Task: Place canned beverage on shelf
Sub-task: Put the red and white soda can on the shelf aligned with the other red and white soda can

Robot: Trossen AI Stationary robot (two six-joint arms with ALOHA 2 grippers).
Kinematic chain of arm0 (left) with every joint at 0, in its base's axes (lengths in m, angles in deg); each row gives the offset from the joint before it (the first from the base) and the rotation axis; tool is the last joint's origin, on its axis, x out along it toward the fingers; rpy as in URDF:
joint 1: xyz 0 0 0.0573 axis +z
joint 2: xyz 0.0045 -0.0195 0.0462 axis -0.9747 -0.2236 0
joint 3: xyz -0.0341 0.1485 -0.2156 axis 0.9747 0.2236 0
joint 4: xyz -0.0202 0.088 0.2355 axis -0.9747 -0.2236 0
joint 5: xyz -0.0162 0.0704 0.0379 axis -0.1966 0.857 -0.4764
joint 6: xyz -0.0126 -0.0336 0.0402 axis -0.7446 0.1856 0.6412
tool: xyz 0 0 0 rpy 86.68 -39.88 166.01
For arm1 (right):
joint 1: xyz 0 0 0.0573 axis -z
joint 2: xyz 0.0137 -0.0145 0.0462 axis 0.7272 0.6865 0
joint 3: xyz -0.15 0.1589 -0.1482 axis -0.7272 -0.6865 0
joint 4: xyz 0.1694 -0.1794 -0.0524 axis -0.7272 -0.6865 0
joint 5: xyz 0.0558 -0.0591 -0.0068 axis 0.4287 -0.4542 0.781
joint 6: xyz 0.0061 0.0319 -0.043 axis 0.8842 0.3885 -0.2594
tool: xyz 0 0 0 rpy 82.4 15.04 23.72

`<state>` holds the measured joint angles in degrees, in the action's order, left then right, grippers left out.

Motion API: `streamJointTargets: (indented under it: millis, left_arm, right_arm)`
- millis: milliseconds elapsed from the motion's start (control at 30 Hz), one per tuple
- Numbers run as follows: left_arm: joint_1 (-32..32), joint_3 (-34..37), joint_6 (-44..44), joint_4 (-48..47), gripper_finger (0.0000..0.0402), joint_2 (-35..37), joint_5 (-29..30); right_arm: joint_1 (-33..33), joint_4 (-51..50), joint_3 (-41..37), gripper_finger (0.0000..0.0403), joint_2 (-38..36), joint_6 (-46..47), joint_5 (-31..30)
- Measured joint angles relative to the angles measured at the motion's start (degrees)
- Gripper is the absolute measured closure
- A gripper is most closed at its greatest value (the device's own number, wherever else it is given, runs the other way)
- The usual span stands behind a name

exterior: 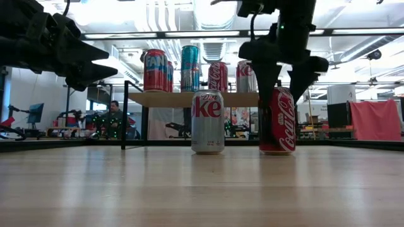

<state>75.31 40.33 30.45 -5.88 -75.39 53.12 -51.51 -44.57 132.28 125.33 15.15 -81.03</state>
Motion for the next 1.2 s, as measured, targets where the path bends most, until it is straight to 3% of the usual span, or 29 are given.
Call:
streamJointTargets:
  millis: [267, 733, 1200]
  left_arm:
    - [0.00, 0.00, 0.00, 0.00, 0.0127, -0.01, 0.00]
    - [-0.01, 0.00, 0.00, 0.02, 0.0127, -0.02, 0.01]
    - [0.00, 0.00, 0.00, 0.02, 0.0127, -0.02, 0.00]
  right_arm:
    - [0.00, 5.13, -2.68, 0.0117, 0.02, -2.14, -1.57]
    - [-0.48, 5.34, -2.57, 0.0118, -2.65, 9.49, -0.09]
    - [-0.92, 2.33, -0.74, 0.0118, -10.48, 10.29, -0.98]
